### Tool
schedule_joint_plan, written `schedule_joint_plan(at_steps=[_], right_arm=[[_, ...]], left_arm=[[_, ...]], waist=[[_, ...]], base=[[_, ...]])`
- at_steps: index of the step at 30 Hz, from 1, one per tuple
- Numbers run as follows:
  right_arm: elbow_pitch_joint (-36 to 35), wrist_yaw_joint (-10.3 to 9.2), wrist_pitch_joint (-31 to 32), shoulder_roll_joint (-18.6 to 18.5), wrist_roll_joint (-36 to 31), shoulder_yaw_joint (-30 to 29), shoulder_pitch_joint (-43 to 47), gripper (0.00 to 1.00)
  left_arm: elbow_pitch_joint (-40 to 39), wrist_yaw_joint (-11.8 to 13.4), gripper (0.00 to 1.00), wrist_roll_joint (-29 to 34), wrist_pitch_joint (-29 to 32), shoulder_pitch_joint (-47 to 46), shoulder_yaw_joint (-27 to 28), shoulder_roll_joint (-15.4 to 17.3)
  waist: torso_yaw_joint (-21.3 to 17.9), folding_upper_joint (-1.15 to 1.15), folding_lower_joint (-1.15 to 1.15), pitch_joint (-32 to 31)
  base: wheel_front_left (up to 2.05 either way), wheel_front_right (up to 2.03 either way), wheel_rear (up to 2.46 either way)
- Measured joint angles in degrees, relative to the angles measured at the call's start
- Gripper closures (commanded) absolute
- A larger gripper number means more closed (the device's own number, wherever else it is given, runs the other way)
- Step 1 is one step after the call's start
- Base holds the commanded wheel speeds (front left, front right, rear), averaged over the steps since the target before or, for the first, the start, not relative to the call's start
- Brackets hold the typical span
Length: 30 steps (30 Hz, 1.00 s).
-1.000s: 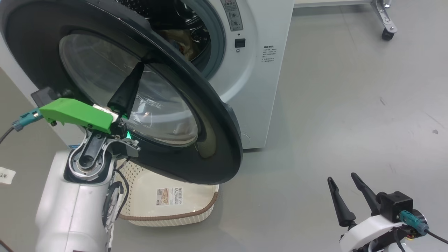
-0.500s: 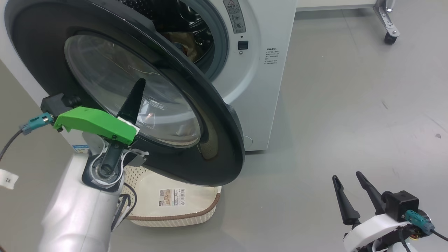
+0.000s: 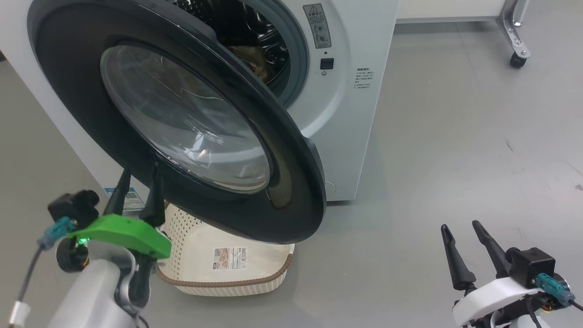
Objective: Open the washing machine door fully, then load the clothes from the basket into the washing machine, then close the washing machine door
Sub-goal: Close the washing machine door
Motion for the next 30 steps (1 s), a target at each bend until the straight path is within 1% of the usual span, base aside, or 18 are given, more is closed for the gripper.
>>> schedule_joint_plan(at_steps=[1, 3, 6, 13, 16, 19, 22, 27, 30], right_arm=[[0.0, 0.0, 0.0, 0.0, 0.0, 0.0, 0.0, 0.0], [-0.1, 0.01, 0.0, 0.1, 0.0, 0.0, 0.0, 0.0], [-0.3, 0.0, 0.0, 0.3, 0.0, -0.4, 0.0, 0.0], [-0.3, 0.0, 0.0, 0.9, -0.2, -0.5, 0.0, 0.0], [-0.3, 0.01, 0.0, 1.0, -0.2, -0.9, 0.0, 0.0], [-0.3, 0.0, 0.0, 1.1, -0.3, -0.9, 0.0, 0.0], [-0.5, 0.0, 0.0, 1.2, -0.3, -0.9, 0.0, 0.0], [-0.7, 0.01, 0.0, 1.3, -0.3, -1.3, 0.3, 0.0], [-0.7, 0.0, 0.0, 1.2, -0.4, -1.2, 0.5, 0.0]], left_arm=[[0.0, 0.0, 0.0, 0.0, 0.0, 0.0, 0.0, 0.0], [0.5, 1.1, 0.0, 2.6, -2.3, 1.9, -1.0, 0.1], [1.5, 2.6, 0.0, 4.6, -4.5, 4.4, -2.1, 0.3], [2.5, 6.3, 0.0, 6.7, -4.5, 10.5, -1.2, 0.7], [2.3, 7.4, 0.0, 7.6, -4.5, 12.6, -0.5, 0.8], [1.8, 8.1, 0.0, 8.4, -4.5, 14.2, 1.0, 0.6], [-0.8, 8.5, 0.0, 9.8, -4.5, 15.0, 3.1, 0.0], [-3.6, 8.6, 0.0, 12.3, -4.5, 15.8, 3.8, -1.7], [-4.5, 8.6, 0.0, 13.7, -4.5, 16.7, 4.0, -2.0]], waist=[[0.0, 0.0, 0.0, 0.0], [0.0, 0.0, 0.0, 0.1], [-0.1, 0.0, 0.0, 0.2], [-0.5, 0.0, 0.0, -0.7], [-0.5, 0.0, 0.0, -1.2], [-0.4, 0.0, 0.0, -1.4], [-0.2, 0.0, 0.0, -1.5], [0.8, 0.0, 0.0, -1.7], [1.4, 0.0, 0.0, -1.8]], base=[[0.0, 0.0, 0.0], [0.0, 0.0, 0.0], [0.0, 0.0, 0.0], [0.0, 0.0, 0.0], [0.0, 0.0, 0.0], [0.0, 0.0, 0.0], [0.0, 0.0, 0.0], [0.0, 0.0, 0.0], [0.0, 0.0, 0.0]])
